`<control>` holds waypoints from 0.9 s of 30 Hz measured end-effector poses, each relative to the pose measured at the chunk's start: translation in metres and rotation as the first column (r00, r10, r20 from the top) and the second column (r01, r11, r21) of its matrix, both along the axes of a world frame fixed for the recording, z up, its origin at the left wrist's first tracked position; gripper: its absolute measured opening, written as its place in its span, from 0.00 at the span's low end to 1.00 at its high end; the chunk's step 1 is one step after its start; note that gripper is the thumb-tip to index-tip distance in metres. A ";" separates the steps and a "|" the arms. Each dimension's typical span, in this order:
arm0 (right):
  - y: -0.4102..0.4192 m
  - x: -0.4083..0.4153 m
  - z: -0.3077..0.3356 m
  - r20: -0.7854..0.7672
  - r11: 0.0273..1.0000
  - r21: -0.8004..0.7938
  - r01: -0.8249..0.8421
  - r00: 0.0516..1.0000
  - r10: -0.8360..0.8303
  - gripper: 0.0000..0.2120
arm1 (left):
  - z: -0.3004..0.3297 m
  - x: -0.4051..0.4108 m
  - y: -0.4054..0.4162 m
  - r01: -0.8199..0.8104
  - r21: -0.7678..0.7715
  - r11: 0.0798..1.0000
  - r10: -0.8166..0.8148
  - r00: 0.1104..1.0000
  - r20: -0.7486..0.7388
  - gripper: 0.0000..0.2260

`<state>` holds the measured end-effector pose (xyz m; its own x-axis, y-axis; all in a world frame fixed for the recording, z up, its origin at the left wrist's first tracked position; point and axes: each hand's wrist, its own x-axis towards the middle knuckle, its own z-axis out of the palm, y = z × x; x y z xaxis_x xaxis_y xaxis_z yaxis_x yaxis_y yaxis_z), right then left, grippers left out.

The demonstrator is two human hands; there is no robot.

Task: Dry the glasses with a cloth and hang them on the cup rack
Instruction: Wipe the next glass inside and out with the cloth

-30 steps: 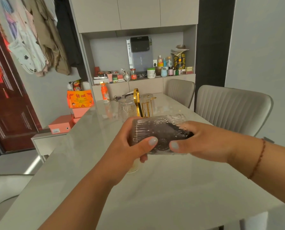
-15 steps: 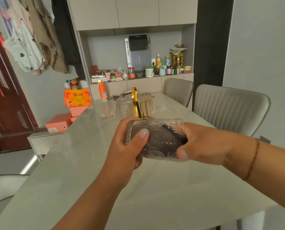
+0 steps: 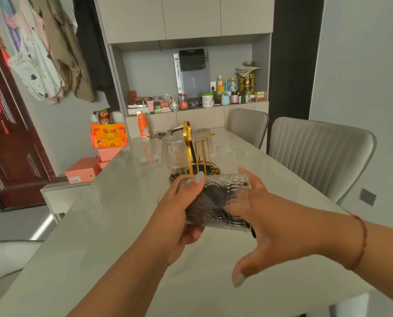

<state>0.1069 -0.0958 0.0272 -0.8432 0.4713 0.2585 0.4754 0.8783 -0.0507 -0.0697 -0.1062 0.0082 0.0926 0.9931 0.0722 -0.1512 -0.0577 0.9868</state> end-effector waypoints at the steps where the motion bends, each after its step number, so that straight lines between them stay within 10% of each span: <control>1: 0.000 0.001 0.003 -0.108 0.982 -0.179 -0.057 0.993 0.038 0.39 | 0.002 0.003 -0.002 -0.042 0.048 0.998 0.042 0.999 -0.004 0.21; 5: 0.003 0.012 0.012 -0.440 0.579 -0.735 -0.354 0.898 -0.009 0.36 | 0.005 0.005 -0.005 -0.098 0.302 0.948 0.113 0.993 -0.034 0.12; 12: 0.008 0.002 0.002 -0.678 0.093 -0.732 -0.675 0.707 -0.202 0.44 | -0.005 0.000 -0.006 0.003 0.697 0.717 0.150 0.976 -0.159 0.22; 17: 0.014 0.000 -0.007 -0.642 0.263 -0.766 -0.587 0.681 -0.351 0.40 | 0.002 -0.024 0.005 0.140 0.622 0.770 0.283 0.799 -0.531 0.33; 23: 0.013 -0.002 -0.017 -0.512 0.431 -0.839 -0.331 0.747 -0.423 0.28 | 0.003 -0.014 -0.002 0.386 0.625 0.679 0.673 0.014 -0.740 0.55; 27: 0.010 0.001 -0.013 -0.519 0.477 -0.831 -0.287 0.708 -0.479 0.27 | -0.005 -0.009 0.003 0.341 0.704 0.623 0.737 0.044 -0.674 0.36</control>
<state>0.1078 -0.0862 0.0138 -0.5649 0.8193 0.0979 0.0516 0.1535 -0.9868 -0.0785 -0.1027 0.0036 0.4110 0.6679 0.6204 0.9001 -0.4053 -0.1599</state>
